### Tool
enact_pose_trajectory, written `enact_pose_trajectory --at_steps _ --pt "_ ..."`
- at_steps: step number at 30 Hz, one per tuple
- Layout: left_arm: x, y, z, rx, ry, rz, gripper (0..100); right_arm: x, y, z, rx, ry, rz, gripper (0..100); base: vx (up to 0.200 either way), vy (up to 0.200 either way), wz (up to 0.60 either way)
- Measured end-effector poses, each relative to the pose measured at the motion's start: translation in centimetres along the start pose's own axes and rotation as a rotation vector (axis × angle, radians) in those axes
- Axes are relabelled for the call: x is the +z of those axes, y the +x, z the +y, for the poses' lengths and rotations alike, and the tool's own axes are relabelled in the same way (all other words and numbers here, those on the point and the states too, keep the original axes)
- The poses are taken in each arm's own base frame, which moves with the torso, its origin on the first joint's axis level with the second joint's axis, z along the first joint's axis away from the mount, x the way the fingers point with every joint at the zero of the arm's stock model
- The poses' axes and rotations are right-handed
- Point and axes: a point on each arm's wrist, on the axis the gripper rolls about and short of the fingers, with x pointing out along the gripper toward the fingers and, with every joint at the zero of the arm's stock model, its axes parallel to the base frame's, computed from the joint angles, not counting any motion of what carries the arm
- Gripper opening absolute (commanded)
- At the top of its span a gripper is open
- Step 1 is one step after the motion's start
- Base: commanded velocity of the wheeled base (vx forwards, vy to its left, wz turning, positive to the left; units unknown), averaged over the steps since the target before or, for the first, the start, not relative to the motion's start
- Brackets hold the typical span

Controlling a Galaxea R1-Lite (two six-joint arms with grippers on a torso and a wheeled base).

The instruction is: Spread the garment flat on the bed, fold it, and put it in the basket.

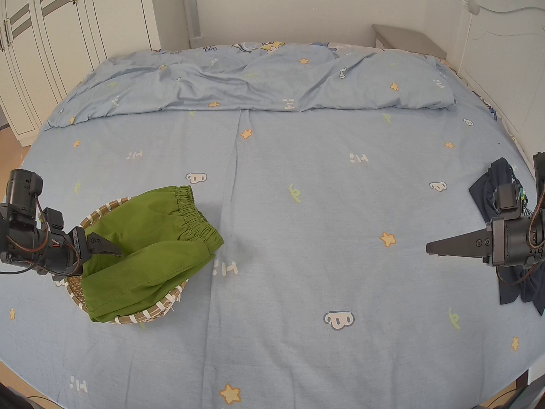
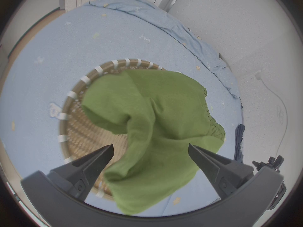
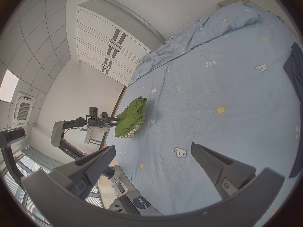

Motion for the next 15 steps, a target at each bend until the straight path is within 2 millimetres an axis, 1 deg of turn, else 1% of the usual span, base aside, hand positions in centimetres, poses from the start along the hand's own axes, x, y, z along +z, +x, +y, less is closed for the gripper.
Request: enact_pose_trajectory --at_steps 6,10,15 --pt "-0.6 -3.7 -1.4 0.104 0.076 -0.058 100 0.0 0.0 0.0 0.001 -0.002 -0.001 100 0.0 0.0 0.0" --pt "-1.0 -5.6 -2.2 0.127 0.111 -0.119 100 -0.1 -0.1 0.1 -0.012 -0.01 -0.006 100 0.0 0.0 0.0" --pt "-2.6 -7.5 -3.5 0.131 0.16 -0.166 100 -0.9 -0.7 0.3 -0.121 -0.061 -0.041 100 0.0 0.0 0.0"
